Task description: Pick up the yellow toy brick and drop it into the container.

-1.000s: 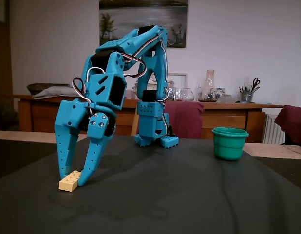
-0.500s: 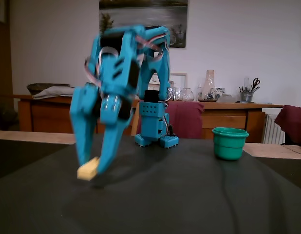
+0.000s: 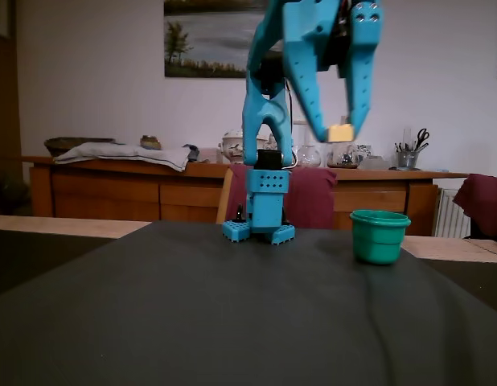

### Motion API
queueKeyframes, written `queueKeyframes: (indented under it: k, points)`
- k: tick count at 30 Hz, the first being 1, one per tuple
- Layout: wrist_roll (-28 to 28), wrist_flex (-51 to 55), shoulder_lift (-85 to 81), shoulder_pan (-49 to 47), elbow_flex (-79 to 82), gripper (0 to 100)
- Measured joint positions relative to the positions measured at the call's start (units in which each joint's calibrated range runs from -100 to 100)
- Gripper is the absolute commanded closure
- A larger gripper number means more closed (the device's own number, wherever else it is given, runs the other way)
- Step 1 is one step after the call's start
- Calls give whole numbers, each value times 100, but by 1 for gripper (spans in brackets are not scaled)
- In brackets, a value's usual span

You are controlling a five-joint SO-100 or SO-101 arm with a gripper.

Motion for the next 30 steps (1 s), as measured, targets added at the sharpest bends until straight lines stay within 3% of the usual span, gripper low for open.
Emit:
queueKeyframes:
  k: [8, 16, 30]
  points:
    - [-1015, 18, -93, -2086, -9, 100]
    - [-1645, 18, -93, -3563, 390, 100]
    - [-1682, 26, -119, -3734, 1187, 100]
